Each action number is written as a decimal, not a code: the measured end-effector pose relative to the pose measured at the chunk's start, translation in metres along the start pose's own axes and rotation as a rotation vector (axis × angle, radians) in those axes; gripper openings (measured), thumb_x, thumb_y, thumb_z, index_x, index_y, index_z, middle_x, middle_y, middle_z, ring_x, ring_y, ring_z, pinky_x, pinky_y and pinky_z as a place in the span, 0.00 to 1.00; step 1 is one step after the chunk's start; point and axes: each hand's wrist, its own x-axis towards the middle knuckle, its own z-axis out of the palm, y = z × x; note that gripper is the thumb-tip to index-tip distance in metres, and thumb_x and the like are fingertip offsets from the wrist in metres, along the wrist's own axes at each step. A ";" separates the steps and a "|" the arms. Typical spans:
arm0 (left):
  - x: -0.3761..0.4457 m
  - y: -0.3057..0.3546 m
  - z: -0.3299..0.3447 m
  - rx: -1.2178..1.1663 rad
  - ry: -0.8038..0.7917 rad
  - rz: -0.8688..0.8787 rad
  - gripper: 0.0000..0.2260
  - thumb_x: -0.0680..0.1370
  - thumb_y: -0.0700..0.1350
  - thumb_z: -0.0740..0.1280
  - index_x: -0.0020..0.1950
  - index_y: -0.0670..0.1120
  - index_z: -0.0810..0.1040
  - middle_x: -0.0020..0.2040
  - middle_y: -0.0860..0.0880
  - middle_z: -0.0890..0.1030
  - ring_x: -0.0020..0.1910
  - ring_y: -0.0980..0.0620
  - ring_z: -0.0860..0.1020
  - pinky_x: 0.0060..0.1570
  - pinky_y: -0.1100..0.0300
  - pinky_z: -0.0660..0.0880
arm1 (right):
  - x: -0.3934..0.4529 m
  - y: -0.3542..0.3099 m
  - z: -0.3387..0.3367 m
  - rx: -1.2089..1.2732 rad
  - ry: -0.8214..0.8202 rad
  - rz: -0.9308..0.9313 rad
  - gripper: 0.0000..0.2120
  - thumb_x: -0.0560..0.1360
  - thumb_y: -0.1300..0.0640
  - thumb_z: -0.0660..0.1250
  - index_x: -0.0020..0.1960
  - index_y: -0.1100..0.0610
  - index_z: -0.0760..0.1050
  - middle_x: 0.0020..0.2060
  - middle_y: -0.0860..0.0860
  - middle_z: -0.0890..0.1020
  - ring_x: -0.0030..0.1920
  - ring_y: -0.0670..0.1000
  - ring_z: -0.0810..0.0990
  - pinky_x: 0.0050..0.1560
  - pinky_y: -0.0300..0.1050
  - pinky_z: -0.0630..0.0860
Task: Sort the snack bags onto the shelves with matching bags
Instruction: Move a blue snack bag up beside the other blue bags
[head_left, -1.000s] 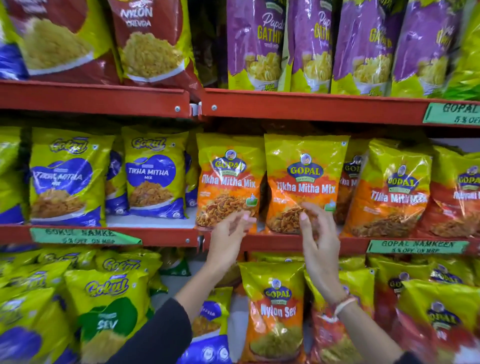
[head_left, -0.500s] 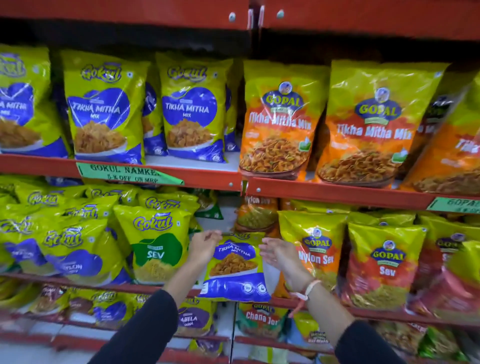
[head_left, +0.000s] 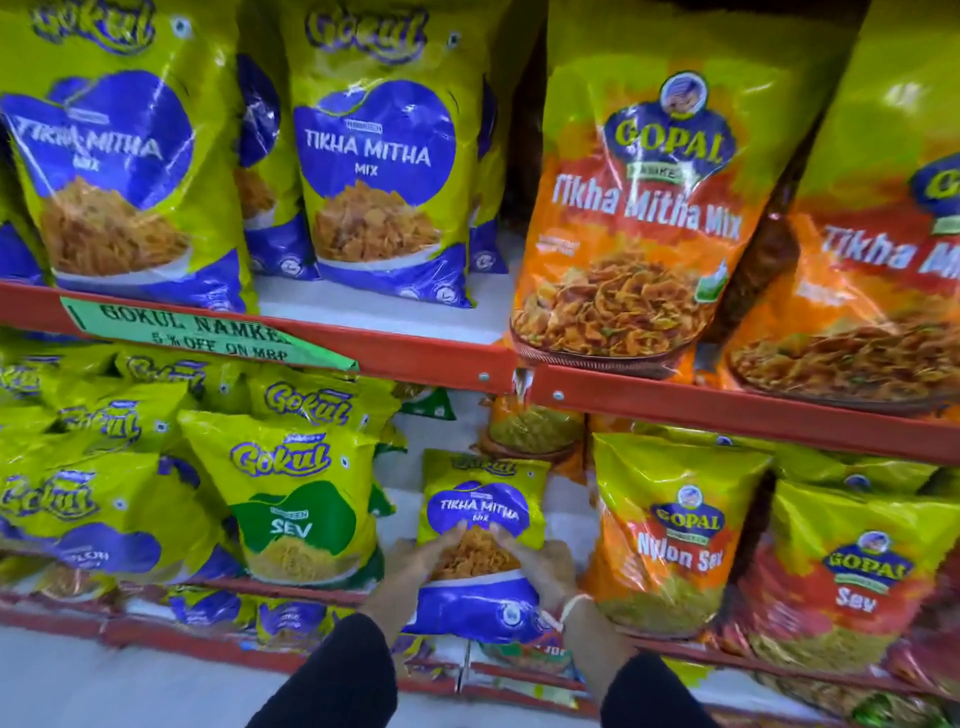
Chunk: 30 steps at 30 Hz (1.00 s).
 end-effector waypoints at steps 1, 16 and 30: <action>0.002 -0.002 0.000 -0.069 0.016 0.021 0.37 0.61 0.57 0.79 0.63 0.37 0.77 0.58 0.38 0.82 0.56 0.41 0.81 0.59 0.49 0.76 | 0.000 0.001 0.001 0.032 0.012 -0.021 0.19 0.65 0.42 0.77 0.36 0.58 0.77 0.36 0.55 0.78 0.33 0.51 0.75 0.25 0.35 0.68; -0.061 -0.035 -0.043 -0.263 -0.073 0.358 0.16 0.62 0.57 0.78 0.37 0.46 0.84 0.38 0.48 0.85 0.41 0.47 0.80 0.54 0.47 0.77 | -0.082 0.034 0.002 0.323 0.108 -0.292 0.16 0.65 0.43 0.78 0.46 0.54 0.86 0.43 0.47 0.89 0.51 0.51 0.86 0.59 0.55 0.80; -0.185 0.031 -0.142 -0.372 -0.126 0.913 0.02 0.71 0.41 0.74 0.42 0.45 0.83 0.35 0.55 0.86 0.37 0.58 0.81 0.45 0.63 0.79 | -0.210 -0.054 -0.014 0.426 0.041 -0.861 0.13 0.61 0.47 0.78 0.43 0.49 0.82 0.38 0.39 0.88 0.42 0.41 0.85 0.44 0.33 0.80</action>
